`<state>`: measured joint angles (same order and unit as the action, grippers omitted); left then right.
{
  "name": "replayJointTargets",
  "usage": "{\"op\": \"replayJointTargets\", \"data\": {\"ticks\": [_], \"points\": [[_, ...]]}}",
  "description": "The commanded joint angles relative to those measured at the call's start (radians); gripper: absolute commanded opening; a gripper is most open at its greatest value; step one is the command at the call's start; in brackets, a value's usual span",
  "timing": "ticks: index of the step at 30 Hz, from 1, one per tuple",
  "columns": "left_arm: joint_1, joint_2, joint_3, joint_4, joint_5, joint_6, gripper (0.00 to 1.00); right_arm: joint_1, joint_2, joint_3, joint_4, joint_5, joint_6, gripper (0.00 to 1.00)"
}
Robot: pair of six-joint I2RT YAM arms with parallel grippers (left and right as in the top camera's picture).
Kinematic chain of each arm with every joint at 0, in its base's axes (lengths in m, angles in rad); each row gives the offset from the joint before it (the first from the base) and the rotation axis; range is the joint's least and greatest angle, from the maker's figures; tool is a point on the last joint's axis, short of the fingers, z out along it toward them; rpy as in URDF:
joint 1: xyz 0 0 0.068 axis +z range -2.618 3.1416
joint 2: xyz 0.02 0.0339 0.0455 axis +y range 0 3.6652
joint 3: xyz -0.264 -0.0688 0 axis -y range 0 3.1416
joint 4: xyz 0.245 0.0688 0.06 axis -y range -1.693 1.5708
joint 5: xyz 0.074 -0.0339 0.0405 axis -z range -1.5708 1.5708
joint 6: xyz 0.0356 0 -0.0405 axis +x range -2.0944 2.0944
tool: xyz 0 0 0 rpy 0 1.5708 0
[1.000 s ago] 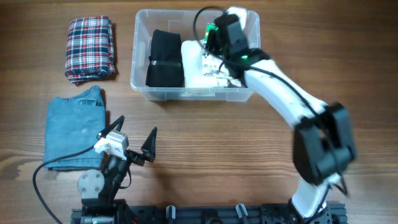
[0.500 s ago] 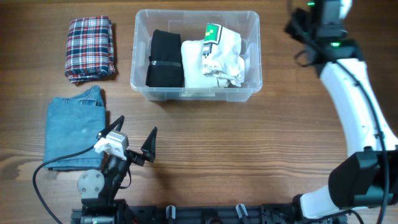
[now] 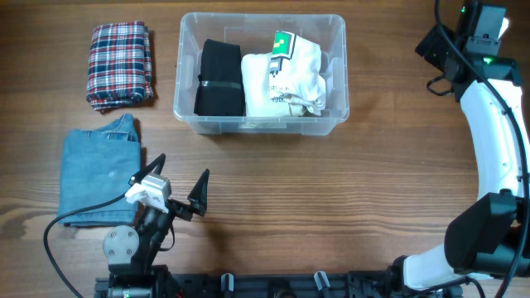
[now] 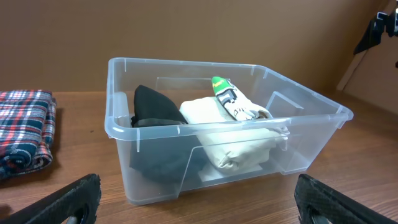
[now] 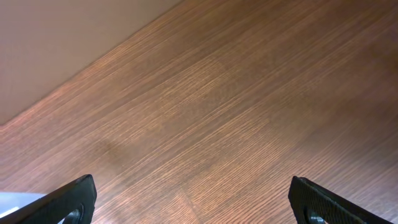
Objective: Pack container
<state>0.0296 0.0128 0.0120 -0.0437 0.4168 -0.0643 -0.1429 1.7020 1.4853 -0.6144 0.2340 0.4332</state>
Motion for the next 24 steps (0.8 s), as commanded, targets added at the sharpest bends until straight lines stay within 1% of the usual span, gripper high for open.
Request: {"op": "replayJointTargets", "data": {"ticks": [1,8,11,13,14,16,19,21,22,24], "points": [[0.008,-0.005,-0.006,0.002,-0.002,0.012,1.00,0.001,0.017,-0.008,0.000,-0.064,0.014,1.00],[0.008,-0.005,-0.006,0.002,0.000,0.008,1.00,0.001,0.017,-0.008,-0.001,-0.064,0.014,1.00],[0.008,-0.005,-0.006,0.034,0.029,-0.005,1.00,0.001,0.017,-0.008,0.000,-0.064,0.014,1.00],[0.008,-0.005,-0.004,0.084,0.056,-0.058,1.00,0.001,0.017,-0.008,0.000,-0.064,0.014,1.00],[0.008,-0.005,0.007,0.124,0.062,-0.105,1.00,0.001,0.017,-0.008,0.000,-0.064,0.014,1.00],[0.008,-0.005,0.034,0.138,0.062,-0.116,1.00,0.001,0.017,-0.008,-0.001,-0.064,0.014,1.00],[0.008,0.019,0.099,0.137,0.045,-0.116,1.00,0.001,0.017,-0.008,0.000,-0.064,0.014,1.00],[0.008,0.068,0.157,0.135,0.018,-0.109,1.00,0.001,0.017,-0.008,0.000,-0.064,0.015,1.00],[0.008,0.100,0.189,0.123,0.013,-0.089,1.00,0.001,0.017,-0.008,0.000,-0.064,0.014,1.00],[0.008,0.191,0.278,0.047,-0.021,-0.014,1.00,0.001,0.017,-0.008,-0.001,-0.064,0.014,1.00]]}}
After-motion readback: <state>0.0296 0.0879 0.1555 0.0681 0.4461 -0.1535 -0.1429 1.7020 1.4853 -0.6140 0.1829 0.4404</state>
